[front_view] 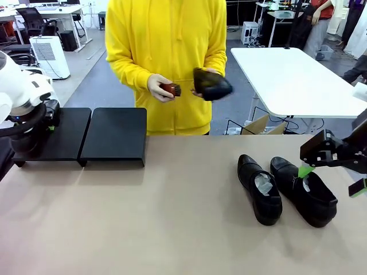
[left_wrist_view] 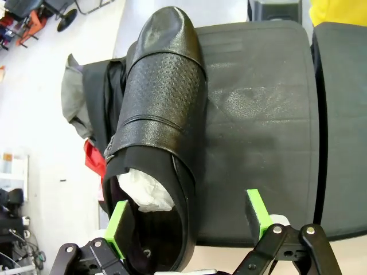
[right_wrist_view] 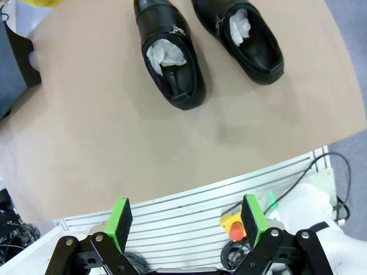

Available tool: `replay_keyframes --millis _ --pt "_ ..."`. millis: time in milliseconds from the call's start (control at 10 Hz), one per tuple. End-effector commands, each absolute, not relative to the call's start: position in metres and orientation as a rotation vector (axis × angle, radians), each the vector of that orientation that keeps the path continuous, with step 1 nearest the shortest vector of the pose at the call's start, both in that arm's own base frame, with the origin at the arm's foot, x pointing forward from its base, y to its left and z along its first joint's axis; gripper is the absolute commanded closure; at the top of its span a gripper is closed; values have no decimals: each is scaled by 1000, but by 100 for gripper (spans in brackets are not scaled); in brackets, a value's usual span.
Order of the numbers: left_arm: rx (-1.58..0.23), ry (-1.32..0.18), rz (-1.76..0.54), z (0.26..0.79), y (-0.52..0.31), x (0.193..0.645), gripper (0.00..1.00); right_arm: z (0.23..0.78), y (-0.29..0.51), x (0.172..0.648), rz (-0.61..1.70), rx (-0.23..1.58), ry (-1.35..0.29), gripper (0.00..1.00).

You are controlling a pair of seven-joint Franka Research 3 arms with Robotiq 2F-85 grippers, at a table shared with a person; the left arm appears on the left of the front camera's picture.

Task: Organize the shoes by placing them on the stand.
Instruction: Pick up one Shoe and place it in the middle of the table.

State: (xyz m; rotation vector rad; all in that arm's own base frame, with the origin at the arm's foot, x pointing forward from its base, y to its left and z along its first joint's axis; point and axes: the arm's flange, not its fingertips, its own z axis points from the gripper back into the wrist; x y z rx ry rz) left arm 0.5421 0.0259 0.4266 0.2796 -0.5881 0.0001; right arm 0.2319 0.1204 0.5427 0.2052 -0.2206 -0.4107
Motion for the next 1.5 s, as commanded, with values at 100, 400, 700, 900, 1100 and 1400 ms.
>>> replay_keyframes --millis 100,400,700,900,1100,1400 --pt "226 -649 14 450 -9 511 0 544 123 234 -389 233 -217 0" --pt "109 -466 163 479 -33 467 0 544 123 234 -389 233 -217 0" --pt "-17 -203 55 470 -76 449 0 544 123 234 -389 233 -217 0" --pt "-56 -181 4 473 -84 442 0 544 123 234 -389 233 -217 0" --pt "-44 -173 21 460 -97 439 0 539 134 240 -267 200 -242 0" --pt "-44 -173 21 460 -97 439 0 510 168 288 82 174 -248 0"
